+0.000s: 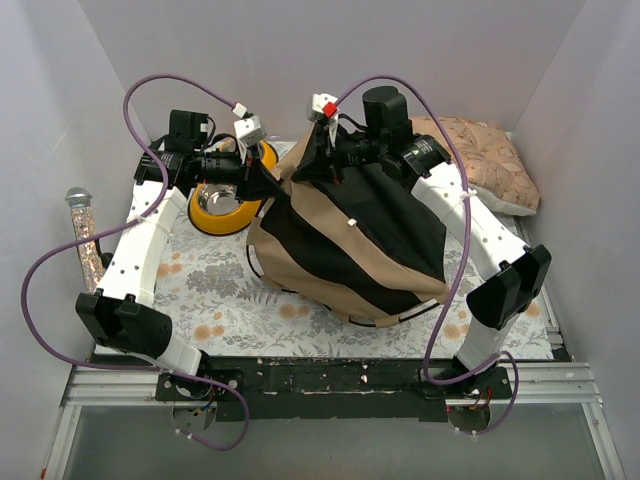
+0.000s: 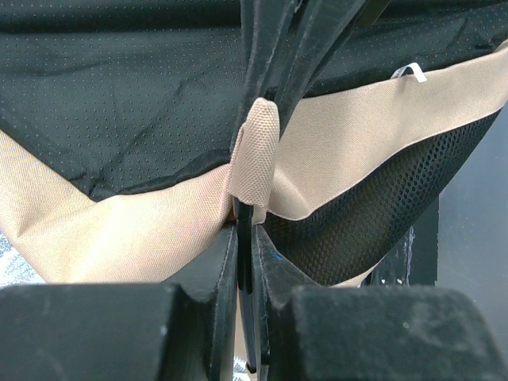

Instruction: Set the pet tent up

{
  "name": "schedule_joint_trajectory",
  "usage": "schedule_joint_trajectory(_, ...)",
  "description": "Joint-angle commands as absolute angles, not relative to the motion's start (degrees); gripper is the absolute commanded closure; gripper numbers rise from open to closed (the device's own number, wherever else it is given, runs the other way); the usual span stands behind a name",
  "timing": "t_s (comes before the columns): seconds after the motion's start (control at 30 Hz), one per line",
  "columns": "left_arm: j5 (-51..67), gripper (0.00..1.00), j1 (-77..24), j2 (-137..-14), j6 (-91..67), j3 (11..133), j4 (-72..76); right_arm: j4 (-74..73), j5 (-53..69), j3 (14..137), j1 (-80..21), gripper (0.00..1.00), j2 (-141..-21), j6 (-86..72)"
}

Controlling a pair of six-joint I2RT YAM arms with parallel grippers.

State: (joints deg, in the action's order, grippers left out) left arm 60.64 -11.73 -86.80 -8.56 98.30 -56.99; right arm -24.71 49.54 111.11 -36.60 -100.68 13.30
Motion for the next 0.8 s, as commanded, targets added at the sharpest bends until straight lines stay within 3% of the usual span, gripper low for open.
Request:
schedule_joint_trajectory(0.0, 58.09, 1.00, -12.48, -88.15, -8.35, 97.91, -62.84, -30.49, 49.04, 114.34, -38.23, 0.99, -100.28, 19.42)
schedule_joint_trajectory(0.77, 57.74, 1.00, -12.92, -82.18, -5.45, 93.78, -57.14, -47.11, 43.07, 119.36, -41.05, 0.99, -106.87, 26.89)
